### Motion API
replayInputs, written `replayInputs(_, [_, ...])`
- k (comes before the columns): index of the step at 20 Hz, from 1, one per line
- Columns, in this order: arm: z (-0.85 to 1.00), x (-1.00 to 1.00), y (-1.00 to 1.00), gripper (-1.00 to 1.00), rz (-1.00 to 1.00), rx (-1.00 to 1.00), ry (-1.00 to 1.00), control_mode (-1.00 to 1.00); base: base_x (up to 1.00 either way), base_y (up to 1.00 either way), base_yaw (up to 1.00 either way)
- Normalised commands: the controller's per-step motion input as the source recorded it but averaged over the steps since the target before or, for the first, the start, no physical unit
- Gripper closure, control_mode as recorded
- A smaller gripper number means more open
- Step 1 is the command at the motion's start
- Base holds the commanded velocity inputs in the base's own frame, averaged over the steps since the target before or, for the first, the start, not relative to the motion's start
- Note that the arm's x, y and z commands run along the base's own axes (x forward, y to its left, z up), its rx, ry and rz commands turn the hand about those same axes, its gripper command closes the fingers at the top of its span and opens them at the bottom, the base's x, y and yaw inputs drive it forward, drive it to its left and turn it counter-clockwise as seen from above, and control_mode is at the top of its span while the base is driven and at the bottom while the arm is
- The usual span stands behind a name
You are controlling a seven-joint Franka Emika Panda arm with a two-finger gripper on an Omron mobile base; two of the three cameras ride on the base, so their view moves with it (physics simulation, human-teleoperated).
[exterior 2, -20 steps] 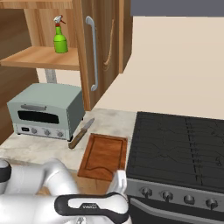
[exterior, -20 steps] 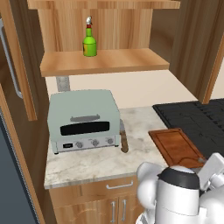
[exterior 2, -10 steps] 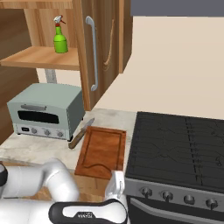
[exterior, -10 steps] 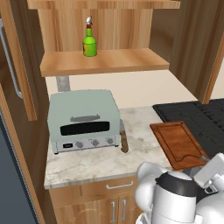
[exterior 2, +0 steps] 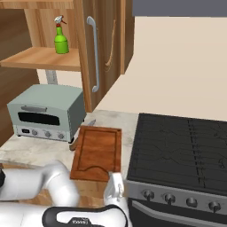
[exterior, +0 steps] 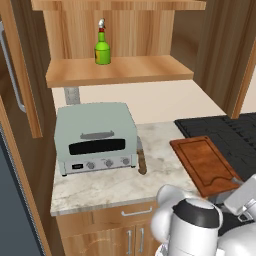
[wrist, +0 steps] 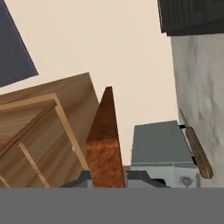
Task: Move the cutting board and knife to the sink. Then move spray from the cabinet to the counter.
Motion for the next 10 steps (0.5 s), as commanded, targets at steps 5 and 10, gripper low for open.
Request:
replayInputs(5, [0.26,-0.07,0.32,1.0,0.0,-0.07,-0.01,-1.0,0.0,0.0,0.0])
replayInputs(10, [0.33,-0.01,0.34,1.0,0.0,-0.07,0.0,-1.0,0.0,0.0,0.0])
